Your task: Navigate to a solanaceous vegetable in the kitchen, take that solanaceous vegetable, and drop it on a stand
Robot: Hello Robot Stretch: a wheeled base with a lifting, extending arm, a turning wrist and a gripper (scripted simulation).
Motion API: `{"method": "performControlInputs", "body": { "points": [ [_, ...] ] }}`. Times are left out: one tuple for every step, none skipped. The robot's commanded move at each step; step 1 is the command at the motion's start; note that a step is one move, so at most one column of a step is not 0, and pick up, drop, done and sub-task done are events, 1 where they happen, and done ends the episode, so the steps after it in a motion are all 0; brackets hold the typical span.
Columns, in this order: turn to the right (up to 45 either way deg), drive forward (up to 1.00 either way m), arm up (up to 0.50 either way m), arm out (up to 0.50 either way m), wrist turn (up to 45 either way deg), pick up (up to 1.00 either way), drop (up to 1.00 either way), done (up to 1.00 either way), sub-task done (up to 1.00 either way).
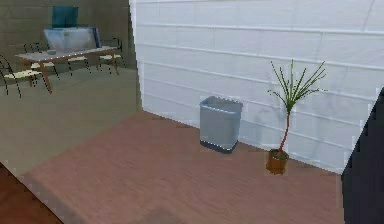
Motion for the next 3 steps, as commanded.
{"method": "performControlInputs", "body": {
  "points": [
    [0.0,0.7,0.0,0.0,0.0,0.0,0.0,0.0,0.0],
    [-27.0,0.0,0.0,0.0,0.0,0.0,0.0,0.0,0.0],
    [0.0,1.0,0.0,0.0,0.0,0.0,0.0,0.0,0.0]
  ]
}}
